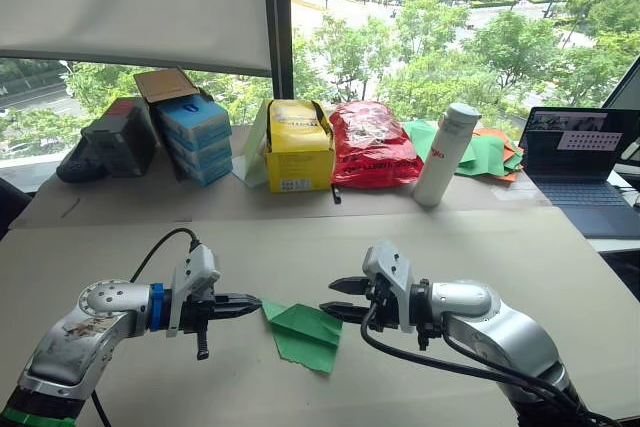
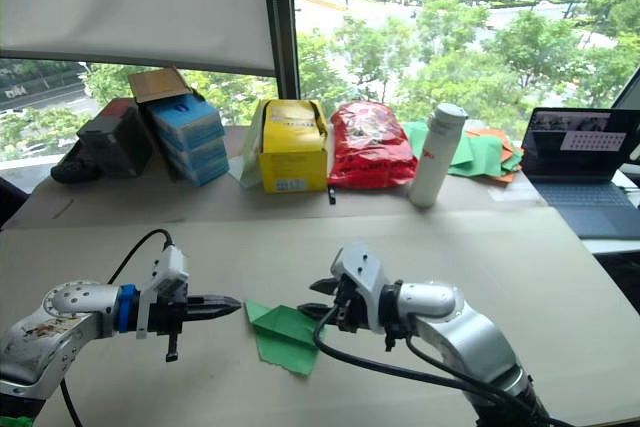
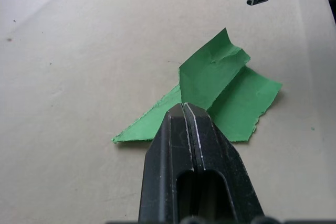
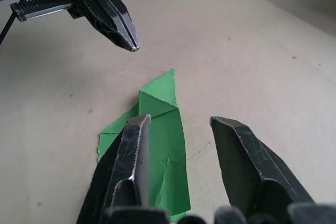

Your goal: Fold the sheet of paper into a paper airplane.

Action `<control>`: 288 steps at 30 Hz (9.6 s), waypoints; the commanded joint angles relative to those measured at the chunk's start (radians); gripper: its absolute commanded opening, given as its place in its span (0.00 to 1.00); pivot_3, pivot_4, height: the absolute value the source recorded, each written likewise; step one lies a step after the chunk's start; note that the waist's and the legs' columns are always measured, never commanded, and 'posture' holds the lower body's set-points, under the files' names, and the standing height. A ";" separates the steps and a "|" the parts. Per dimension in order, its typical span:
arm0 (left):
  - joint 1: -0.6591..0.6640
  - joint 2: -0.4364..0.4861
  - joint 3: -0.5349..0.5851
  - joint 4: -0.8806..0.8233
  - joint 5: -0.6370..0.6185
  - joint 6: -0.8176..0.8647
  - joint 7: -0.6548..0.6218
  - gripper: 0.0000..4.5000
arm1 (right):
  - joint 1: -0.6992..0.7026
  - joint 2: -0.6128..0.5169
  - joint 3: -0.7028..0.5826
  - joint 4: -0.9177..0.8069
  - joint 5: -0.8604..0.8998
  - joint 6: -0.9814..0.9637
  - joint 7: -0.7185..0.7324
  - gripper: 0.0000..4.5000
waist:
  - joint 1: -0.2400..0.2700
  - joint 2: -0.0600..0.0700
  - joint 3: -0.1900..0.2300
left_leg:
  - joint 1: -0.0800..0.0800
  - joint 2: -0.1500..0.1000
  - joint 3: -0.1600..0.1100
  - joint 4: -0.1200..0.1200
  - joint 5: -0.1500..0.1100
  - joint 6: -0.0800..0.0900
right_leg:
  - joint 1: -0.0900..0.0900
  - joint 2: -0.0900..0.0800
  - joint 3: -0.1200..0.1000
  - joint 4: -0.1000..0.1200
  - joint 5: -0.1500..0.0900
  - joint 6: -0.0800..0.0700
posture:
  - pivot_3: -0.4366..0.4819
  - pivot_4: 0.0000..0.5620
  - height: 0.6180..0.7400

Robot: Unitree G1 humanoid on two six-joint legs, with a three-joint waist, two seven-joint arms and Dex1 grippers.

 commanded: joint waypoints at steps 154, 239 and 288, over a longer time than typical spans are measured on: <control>-0.485 -0.258 -0.346 0.421 0.332 -0.334 -0.107 0.00 | -0.034 0.026 0.294 0.193 -0.359 -0.034 0.010 0.01 | 0.002 -0.004 0.003 | 0.005 0.000 0.002 0.009 0.001 -0.001 | 0.004 0.017 0.001 0.008 0.001 0.000 | 0.48 0.27 1.00; -0.107 -0.291 -0.267 0.112 0.256 -0.141 0.140 0.00 | -0.084 -0.011 0.210 0.090 -0.186 0.022 -0.076 0.01 | 0.008 -0.004 0.003 | 0.001 0.000 0.002 0.016 -0.001 0.003 | 0.003 0.012 0.002 0.007 0.003 0.004 | 0.48 0.27 1.00; -0.109 -0.246 -0.313 0.111 0.293 -0.167 0.151 0.00 | -0.173 0.118 0.018 0.502 0.016 0.029 0.061 0.59 | 0.000 -0.003 0.003 | 0.001 0.000 0.002 0.015 -0.003 0.004 | 0.003 0.006 0.007 0.007 0.003 0.003 | 0.48 0.27 1.00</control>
